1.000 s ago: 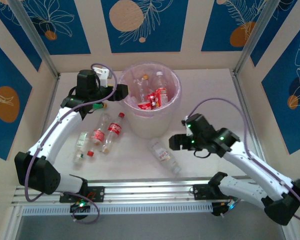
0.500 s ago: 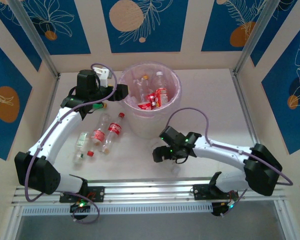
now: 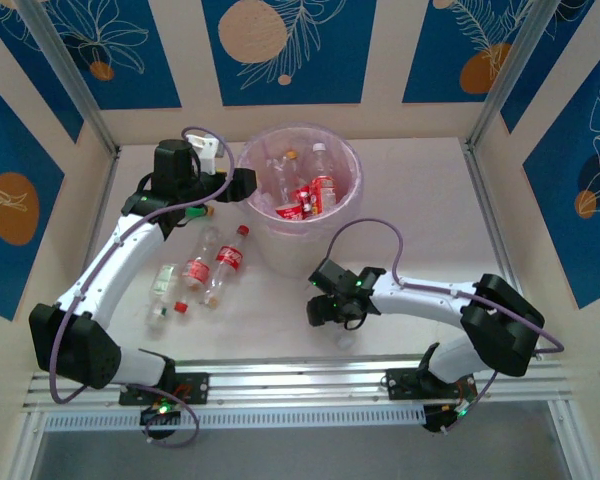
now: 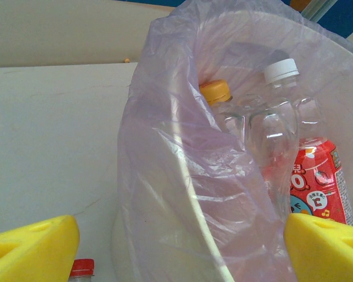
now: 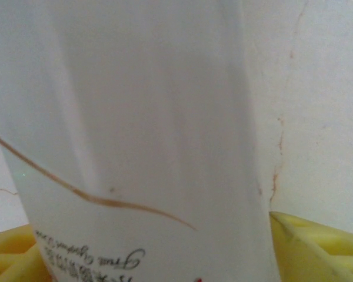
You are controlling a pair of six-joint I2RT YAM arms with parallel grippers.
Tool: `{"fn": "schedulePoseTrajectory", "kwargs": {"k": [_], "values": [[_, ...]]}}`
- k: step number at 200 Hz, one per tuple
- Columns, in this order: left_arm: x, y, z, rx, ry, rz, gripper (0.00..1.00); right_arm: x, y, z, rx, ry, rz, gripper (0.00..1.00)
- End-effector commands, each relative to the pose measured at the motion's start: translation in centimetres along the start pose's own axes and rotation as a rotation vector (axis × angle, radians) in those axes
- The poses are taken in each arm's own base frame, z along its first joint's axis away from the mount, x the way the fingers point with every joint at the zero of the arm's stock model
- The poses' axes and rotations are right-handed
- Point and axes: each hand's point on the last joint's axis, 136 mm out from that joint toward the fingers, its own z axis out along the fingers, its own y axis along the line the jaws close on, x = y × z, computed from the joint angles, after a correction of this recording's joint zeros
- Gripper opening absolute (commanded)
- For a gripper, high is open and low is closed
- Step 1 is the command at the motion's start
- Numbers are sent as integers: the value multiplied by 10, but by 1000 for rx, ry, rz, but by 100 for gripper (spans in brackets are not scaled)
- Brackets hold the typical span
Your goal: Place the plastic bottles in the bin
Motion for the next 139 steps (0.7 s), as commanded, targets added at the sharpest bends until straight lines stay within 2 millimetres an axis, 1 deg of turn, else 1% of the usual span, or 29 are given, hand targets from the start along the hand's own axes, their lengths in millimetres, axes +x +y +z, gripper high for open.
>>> {"fn": "schedulePoseTrajectory", "kwargs": {"k": [1,16,27,49,77,87,102,111,119,139], "values": [[55,18,17,-54,186,-16,89,1,-13,-8,32,-18,44,72],[55,18,17,-55,186,-16,89,5,-22,-12,57,-14,60,70],[55,18,17,-57,185,-16,89,8,-33,-16,85,-20,86,68],[56,18,18,-54,188,-15,89,11,-52,-26,100,-42,144,67],[58,19,19,-52,195,-19,89,16,-80,-48,123,-64,251,67],[58,19,19,-51,195,-21,89,14,-89,-58,118,-86,298,66],[58,19,20,-52,195,-22,89,1,-99,-79,76,-156,357,66],[59,18,20,-48,197,-24,89,-13,-105,-96,43,-219,382,65],[59,18,20,-47,197,-23,89,-28,-109,-114,11,-280,394,65],[59,18,21,-43,196,-28,89,-69,-119,-168,-35,-441,392,64]]}}
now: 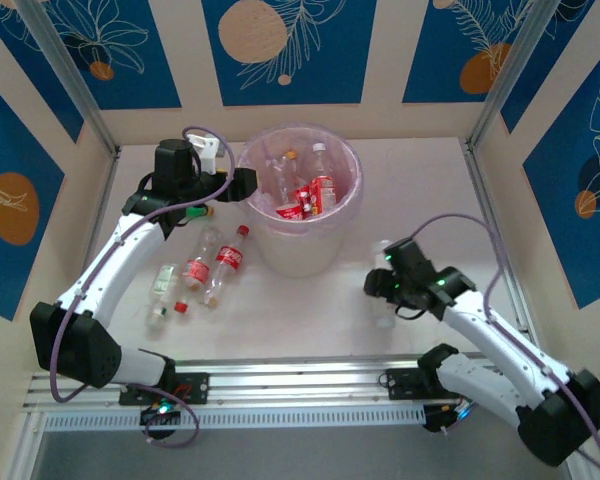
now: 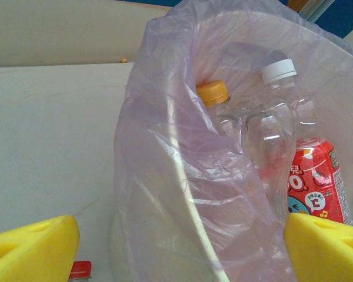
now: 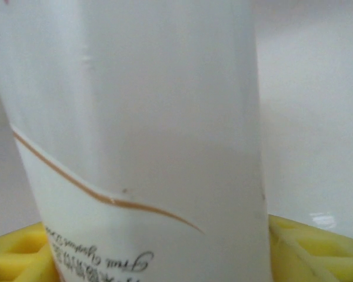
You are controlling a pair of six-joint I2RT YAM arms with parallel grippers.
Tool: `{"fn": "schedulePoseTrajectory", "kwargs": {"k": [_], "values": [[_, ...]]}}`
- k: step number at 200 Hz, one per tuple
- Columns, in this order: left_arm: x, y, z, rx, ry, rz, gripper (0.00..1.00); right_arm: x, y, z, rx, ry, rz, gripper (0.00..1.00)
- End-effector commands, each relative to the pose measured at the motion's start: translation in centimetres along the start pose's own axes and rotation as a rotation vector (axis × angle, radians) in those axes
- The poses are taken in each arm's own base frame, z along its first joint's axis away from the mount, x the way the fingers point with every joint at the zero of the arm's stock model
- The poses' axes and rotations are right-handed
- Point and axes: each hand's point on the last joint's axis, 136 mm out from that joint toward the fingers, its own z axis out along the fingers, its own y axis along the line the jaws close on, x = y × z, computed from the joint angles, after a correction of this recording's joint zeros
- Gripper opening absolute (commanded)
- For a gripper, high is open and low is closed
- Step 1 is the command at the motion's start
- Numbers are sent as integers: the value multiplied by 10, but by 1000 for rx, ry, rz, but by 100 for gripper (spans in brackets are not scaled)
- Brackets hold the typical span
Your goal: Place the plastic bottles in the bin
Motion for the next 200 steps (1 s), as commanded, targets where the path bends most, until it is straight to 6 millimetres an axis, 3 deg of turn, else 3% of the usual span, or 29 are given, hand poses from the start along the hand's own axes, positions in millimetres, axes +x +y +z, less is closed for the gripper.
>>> {"fn": "schedulePoseTrajectory", "kwargs": {"k": [1,38,66,84,111,124,147,177,200], "values": [[59,19,19,-50,197,-26,89,-55,17,-49,-105,-148,-31,64],[60,16,20,-40,198,-35,89,-137,52,-105,-170,-359,-112,64],[61,14,21,-36,203,-35,89,-188,96,-146,-276,-493,-180,64],[63,11,22,-28,209,-33,89,-210,129,-171,-346,-559,-232,64],[63,8,22,-25,207,-27,89,-226,184,-192,-428,-611,-333,64],[62,7,21,-24,205,-24,89,-228,210,-195,-463,-618,-376,64],[62,5,21,-19,205,-20,89,-231,247,-181,-499,-587,-432,64],[62,3,20,-15,203,-16,89,-230,276,-137,-518,-488,-455,64],[60,4,19,-21,198,-9,89,-222,284,-103,-502,-420,-465,63]]}}
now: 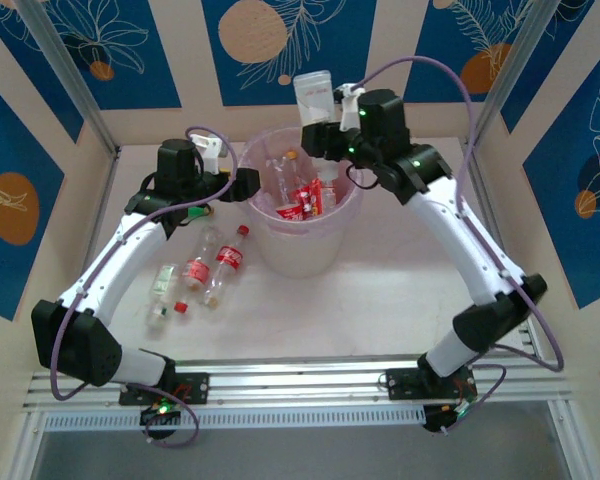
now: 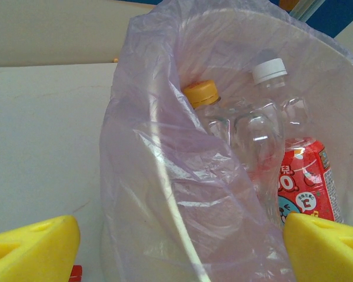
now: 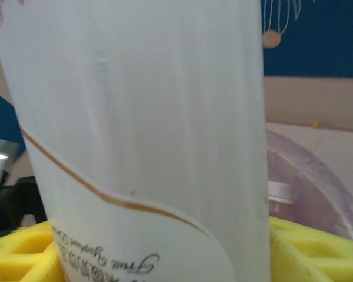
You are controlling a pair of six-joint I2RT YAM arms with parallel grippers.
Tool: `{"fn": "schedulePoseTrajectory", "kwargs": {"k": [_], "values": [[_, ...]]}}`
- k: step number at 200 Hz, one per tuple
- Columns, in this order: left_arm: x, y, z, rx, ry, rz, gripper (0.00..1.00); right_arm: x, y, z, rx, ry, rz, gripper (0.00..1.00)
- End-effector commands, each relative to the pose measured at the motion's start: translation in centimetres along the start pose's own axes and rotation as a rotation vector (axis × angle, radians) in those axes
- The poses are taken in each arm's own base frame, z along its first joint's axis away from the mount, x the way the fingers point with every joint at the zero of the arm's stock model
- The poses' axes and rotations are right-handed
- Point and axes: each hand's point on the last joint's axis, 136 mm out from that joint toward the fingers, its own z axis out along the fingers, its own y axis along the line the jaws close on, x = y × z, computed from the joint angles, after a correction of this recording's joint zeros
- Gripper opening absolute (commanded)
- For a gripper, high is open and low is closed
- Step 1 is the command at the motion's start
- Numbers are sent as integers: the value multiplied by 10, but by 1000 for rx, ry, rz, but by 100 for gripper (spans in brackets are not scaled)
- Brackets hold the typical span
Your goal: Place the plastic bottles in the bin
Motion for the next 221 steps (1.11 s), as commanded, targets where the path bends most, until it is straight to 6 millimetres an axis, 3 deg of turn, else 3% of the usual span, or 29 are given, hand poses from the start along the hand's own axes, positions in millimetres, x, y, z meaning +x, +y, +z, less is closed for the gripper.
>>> {"fn": "schedulePoseTrajectory", "kwargs": {"k": [1,46,88,104,121,149,174,194,221], "values": [[59,11,14,-48,194,-12,89,14,7,20,-32,50,-10,63],[59,11,14,-47,193,-7,89,63,0,50,-35,176,25,64],[59,11,14,-51,193,-4,89,99,-1,58,-34,258,39,64],[59,11,14,-51,193,-3,89,106,-2,57,-35,279,44,70],[59,12,14,-52,194,-4,89,102,-4,49,-22,278,12,78],[59,11,14,-50,194,-3,89,72,-8,27,16,232,-45,86],[59,12,14,-52,194,-3,89,50,-10,13,51,186,-82,87],[58,11,13,-50,193,-1,89,52,-4,16,32,190,-82,81],[58,12,13,-53,193,-1,89,69,-1,34,33,246,-97,74]]}}
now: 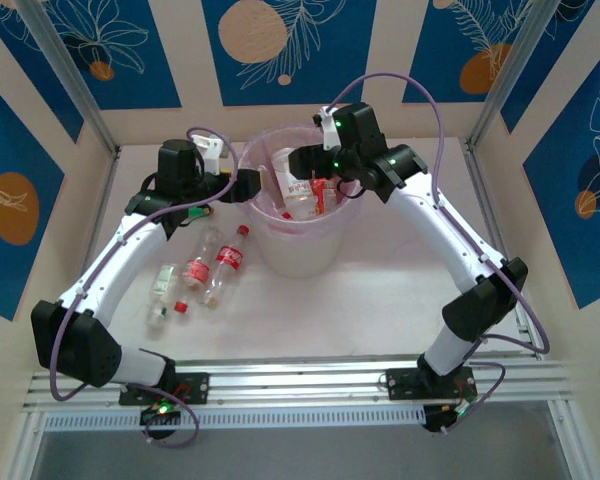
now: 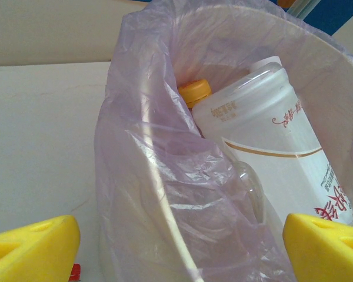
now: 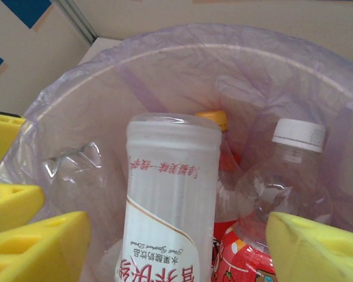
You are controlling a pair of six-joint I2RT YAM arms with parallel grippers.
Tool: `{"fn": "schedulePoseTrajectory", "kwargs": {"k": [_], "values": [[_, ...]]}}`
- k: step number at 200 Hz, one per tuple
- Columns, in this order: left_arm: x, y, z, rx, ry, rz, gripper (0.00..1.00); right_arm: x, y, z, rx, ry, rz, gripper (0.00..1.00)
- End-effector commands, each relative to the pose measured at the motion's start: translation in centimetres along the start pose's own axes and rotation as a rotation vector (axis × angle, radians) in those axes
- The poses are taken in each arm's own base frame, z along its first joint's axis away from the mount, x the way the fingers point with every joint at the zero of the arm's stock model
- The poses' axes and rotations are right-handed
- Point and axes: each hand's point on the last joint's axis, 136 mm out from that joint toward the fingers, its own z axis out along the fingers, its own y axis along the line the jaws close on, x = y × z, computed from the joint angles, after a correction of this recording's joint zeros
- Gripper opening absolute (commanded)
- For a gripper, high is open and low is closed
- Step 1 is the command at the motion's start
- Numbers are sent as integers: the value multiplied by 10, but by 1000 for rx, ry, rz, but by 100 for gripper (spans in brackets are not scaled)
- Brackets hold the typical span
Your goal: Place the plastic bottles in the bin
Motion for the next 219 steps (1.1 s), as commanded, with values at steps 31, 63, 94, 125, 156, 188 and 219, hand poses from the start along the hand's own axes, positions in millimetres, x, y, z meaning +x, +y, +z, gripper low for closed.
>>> {"fn": "schedulePoseTrajectory", "kwargs": {"k": [31,63,94,125,156,188,219], "values": [[57,13,14,-56,188,-6,89,26,14,34,-29,94,-30,63],[57,14,14,-57,189,-6,89,50,7,57,1,158,-19,60],[57,13,14,-53,189,-6,89,40,5,54,9,143,-35,60],[57,13,14,-56,190,-3,89,5,14,29,-11,65,-60,62],[56,13,13,-55,189,2,89,-19,16,-6,-2,-3,-71,72],[55,11,10,-51,186,9,89,-31,-3,-48,57,-70,-47,78],[49,6,4,-42,176,26,93,-17,-45,-83,136,-72,55,79]]}}
